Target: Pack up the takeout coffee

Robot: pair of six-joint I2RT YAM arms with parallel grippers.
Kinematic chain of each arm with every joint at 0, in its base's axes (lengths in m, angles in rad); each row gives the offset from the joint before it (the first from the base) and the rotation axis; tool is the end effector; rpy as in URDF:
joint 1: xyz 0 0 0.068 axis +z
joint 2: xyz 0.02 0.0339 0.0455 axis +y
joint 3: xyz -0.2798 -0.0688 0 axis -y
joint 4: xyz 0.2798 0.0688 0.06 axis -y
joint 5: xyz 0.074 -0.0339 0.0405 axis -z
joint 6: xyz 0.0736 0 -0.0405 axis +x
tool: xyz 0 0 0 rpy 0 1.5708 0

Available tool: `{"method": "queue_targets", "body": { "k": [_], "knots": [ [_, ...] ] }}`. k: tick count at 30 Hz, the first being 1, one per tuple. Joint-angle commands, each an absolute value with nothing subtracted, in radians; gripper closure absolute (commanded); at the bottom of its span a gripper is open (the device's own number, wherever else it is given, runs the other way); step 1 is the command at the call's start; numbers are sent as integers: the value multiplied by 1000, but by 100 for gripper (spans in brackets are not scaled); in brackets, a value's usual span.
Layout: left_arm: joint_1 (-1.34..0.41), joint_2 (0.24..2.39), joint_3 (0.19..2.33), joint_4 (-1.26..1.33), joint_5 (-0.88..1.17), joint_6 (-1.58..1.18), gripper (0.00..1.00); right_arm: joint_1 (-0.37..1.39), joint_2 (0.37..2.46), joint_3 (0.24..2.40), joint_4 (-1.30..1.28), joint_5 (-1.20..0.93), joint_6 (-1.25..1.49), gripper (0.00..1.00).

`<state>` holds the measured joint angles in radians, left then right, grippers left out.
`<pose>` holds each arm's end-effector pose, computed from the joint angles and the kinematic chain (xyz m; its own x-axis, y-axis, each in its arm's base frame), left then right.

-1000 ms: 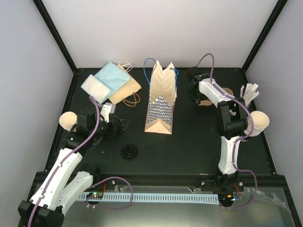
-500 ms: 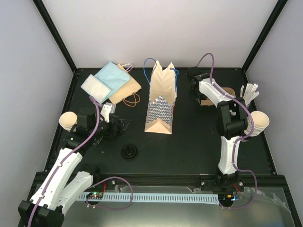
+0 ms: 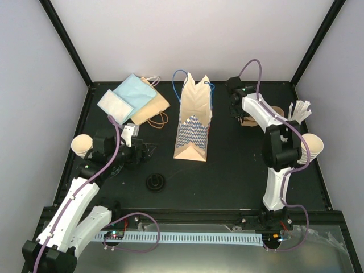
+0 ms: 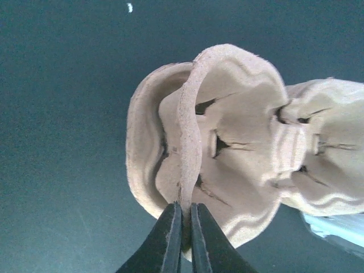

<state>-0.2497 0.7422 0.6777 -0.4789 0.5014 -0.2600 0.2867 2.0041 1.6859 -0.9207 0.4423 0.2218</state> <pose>0.2000 -0.0875 0.2728 -0.6424 -0.0688 -0.7633 0.4659 0.7558 -0.4602 0.4576 0.1021 0.2040 -0.9114 -0.0614 -0.4069 0.0807 0.9429 -0.3231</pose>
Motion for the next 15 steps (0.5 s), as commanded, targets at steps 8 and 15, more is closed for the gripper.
{"method": "queue_targets", "body": {
  "k": [8,15],
  "knots": [
    [-245,744,681,-460,523,-239,1,302,1879,1717,-978,665,265,97],
    [-245,744,681,-461,524,-239,1,303,1826,1790,-1044,735,275,98]
  ]
}}
